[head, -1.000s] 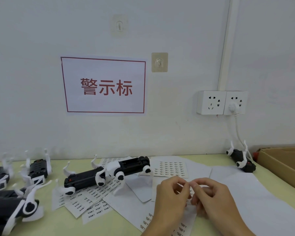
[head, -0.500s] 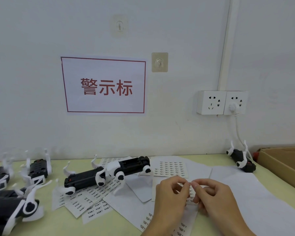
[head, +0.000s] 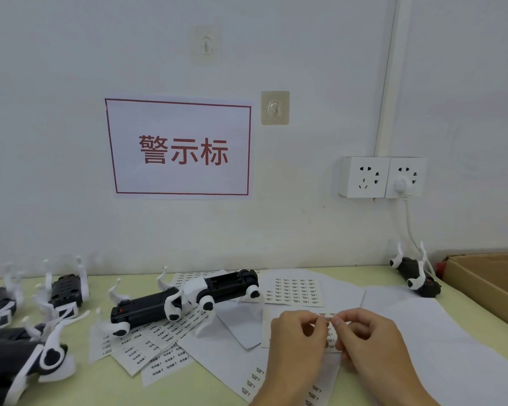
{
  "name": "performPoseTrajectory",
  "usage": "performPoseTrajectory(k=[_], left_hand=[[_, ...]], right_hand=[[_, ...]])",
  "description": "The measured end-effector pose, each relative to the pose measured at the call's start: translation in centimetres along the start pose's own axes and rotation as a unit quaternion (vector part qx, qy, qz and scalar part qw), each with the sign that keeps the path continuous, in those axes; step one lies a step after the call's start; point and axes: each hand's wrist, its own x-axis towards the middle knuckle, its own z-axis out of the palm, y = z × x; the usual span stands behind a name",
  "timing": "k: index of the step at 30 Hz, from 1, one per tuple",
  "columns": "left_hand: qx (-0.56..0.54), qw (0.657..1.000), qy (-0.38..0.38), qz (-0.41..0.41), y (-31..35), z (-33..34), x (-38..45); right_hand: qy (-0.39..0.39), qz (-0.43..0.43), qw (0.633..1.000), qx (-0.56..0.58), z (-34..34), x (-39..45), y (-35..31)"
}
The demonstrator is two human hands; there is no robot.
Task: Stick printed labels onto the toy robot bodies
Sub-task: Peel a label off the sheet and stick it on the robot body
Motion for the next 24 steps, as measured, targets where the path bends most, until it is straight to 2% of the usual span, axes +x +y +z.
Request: performPoseTrajectory(k=[5,8,11,14,17,20,22,24], left_hand=[[-0.008,0.999,0.033,-0.042,-0.4,-0.1,0.3],[-0.045,0.995,0.082,-0.043,-0.1,-0.5,0.4],[-0.087,0.985,0.149,0.026,0.6,-0.8,-0.2],[-0.093,0.974,0.155,0.133,1.6,-0.4,-0.6],[-0.005,0.971,0.144,0.193,2.4,-0.7,0.0],[0.142,0.959,0.153,0.191,2.6,-2.9,1.4],[0.257,0.935,0.171,0.176,2.5,-5.0,2.4],[0.379,0.906,0.153,0.11,2.2,-7.2,3.3]], right_hand=[[0.024,0.018,0.999,0.019,-0.2,0.2,0.1],[0.022,0.028,0.999,0.01,-0.1,0.3,0.2],[0.003,0.025,0.999,-0.025,0.1,0.3,0.1],[-0.006,0.019,0.999,-0.041,0.2,0.2,0.1],[-0.007,0.016,0.999,-0.038,0.2,0.1,0.0],[-0.012,0.015,0.999,-0.045,0.1,0.1,0.0],[-0.017,0.014,0.999,-0.048,0.1,0.2,0.0],[-0.02,0.014,0.998,-0.049,0.1,0.2,0.0]])
